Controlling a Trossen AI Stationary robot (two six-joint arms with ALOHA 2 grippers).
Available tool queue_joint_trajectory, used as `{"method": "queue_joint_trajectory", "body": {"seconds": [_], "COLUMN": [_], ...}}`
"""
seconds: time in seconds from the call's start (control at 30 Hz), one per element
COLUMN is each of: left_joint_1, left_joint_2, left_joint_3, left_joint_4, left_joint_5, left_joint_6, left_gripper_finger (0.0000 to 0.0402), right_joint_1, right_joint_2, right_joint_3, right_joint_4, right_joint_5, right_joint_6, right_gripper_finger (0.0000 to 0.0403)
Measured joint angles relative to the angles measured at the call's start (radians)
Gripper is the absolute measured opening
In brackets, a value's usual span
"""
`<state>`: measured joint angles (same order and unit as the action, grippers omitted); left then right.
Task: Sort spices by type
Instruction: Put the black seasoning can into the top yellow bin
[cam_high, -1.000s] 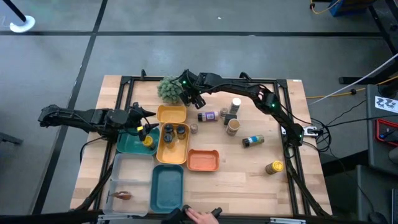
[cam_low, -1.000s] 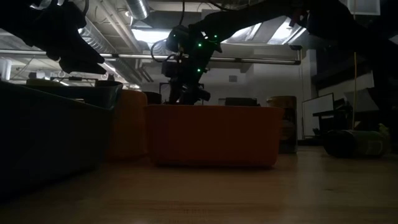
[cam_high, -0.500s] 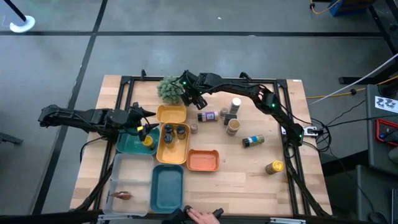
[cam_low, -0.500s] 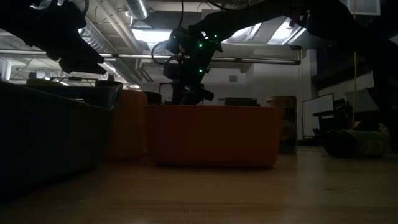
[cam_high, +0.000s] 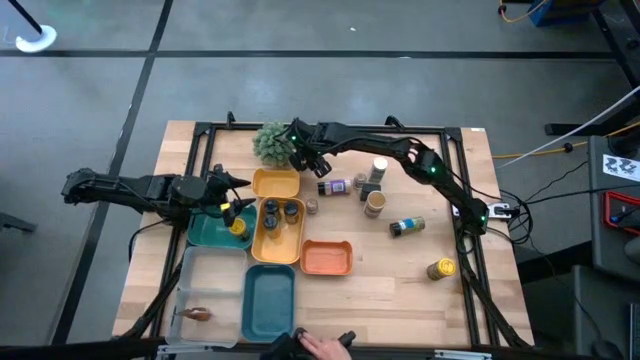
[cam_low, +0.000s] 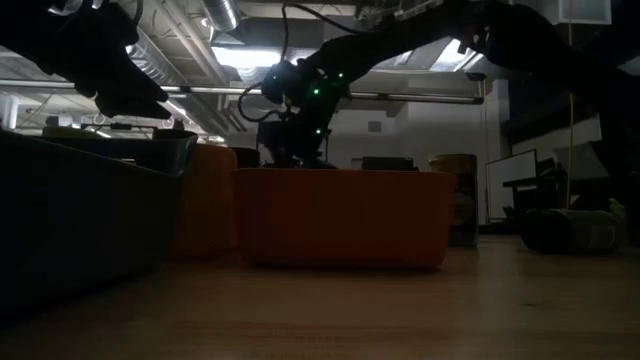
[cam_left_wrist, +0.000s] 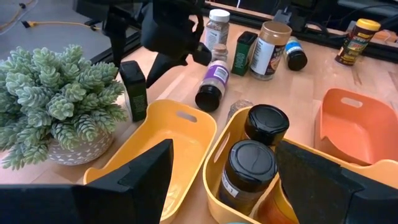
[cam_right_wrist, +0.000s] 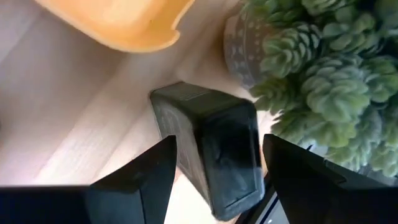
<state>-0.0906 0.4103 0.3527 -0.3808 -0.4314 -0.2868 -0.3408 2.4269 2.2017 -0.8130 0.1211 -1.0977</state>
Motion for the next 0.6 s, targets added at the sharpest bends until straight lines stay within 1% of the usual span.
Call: {"method": "queue_joint_trajectory", "body": {"seconds": [0.13,0.23,0.33,0.5,0.53,0.6], "left_joint_1": [0.000,0.000,0.000,0.000,0.000,0.000], "left_joint_2": [0.000,0.000,0.000,0.000,0.000,0.000], "left_joint_3": [0.000,0.000,0.000,0.000,0.000,0.000], "left_joint_4": [0.000,0.000,0.000,0.000,0.000,0.000], "left_joint_5": [0.000,0.000,0.000,0.000,0.000,0.000], "left_joint_6": [-0.001,-0.001,-0.002,-0.002,-0.002,-0.002], "left_gripper_finger": [0.0263,0.0263,0.0263,0.0263,0.0263,0.0263], "right_joint_1": [0.000,0.000,0.000,0.001,0.001,0.001], "right_joint_2": [0.003,0.003,0.003,0.003,0.003,0.003], "right_joint_3": [0.000,0.000,0.000,0.001,0.001,0.001], "right_joint_4": [-0.026,-0.055,-0.084,-0.112,-0.112,-0.112], "right_joint_5": [0.001,-0.002,-0.007,-0.010,-0.009,-0.011], "right_joint_6": [-0.007,-0.003,0.026,0.104,0.126,0.157], "right_gripper_finger": [0.0237,0.0223,0.0196,0.0137,0.0128,0.0126]}}
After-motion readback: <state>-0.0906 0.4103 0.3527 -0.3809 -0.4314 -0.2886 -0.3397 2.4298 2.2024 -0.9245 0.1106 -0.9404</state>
